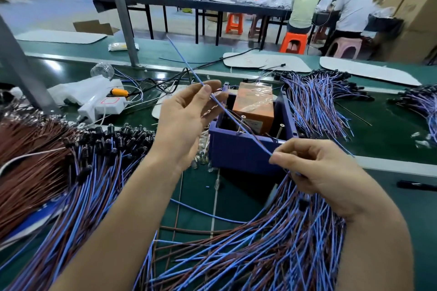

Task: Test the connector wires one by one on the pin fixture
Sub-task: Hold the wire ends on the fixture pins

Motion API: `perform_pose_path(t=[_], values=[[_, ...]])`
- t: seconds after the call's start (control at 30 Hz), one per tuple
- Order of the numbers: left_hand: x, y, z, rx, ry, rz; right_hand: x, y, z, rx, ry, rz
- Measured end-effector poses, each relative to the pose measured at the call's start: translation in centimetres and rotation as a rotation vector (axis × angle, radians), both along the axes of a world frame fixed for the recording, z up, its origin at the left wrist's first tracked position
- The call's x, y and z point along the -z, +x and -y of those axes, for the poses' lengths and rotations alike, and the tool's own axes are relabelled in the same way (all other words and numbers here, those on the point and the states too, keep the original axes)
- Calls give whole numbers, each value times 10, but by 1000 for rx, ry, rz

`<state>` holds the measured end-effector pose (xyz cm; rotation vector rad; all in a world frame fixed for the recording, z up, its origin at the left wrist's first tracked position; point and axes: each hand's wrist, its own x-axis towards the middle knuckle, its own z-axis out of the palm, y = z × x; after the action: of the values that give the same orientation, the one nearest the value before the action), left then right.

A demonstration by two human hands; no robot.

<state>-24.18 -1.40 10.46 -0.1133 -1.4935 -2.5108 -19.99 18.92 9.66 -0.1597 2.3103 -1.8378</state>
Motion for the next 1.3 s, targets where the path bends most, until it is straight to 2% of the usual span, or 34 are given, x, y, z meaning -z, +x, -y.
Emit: perform_pose_path(t=[0.1,0.17,0.2,0.33,0.47,0.57,0.73,0.87,0.97,1.07,1.17,1.3], values=[[0,0,-3,-66,-6,-35,3,0,-2,-93,133,28],[2,3,-6,-19,-209,-60,2,0,-1,-115,236,-20],[3,5,-8,50,-327,-89,2,-2,0,-86,215,-44],[9,19,-23,383,-677,-207,-1,-8,2,160,-132,-121],[14,25,-33,468,-1017,-346,-2,-4,10,71,-87,-122],[17,30,-37,527,-1123,-427,2,-4,16,-9,-40,-28],[15,29,-35,583,-1171,-394,5,-6,22,10,-55,-24],[2,26,-14,643,-1019,-286,6,-11,28,140,-135,-64],[-5,18,4,438,-800,-111,8,-12,29,133,14,-140],[0,11,1,259,-670,57,7,-10,31,66,40,-62],[11,10,-14,267,-674,31,8,-10,36,8,43,-10],[19,8,-22,233,-549,48,13,-15,38,47,-29,18]])
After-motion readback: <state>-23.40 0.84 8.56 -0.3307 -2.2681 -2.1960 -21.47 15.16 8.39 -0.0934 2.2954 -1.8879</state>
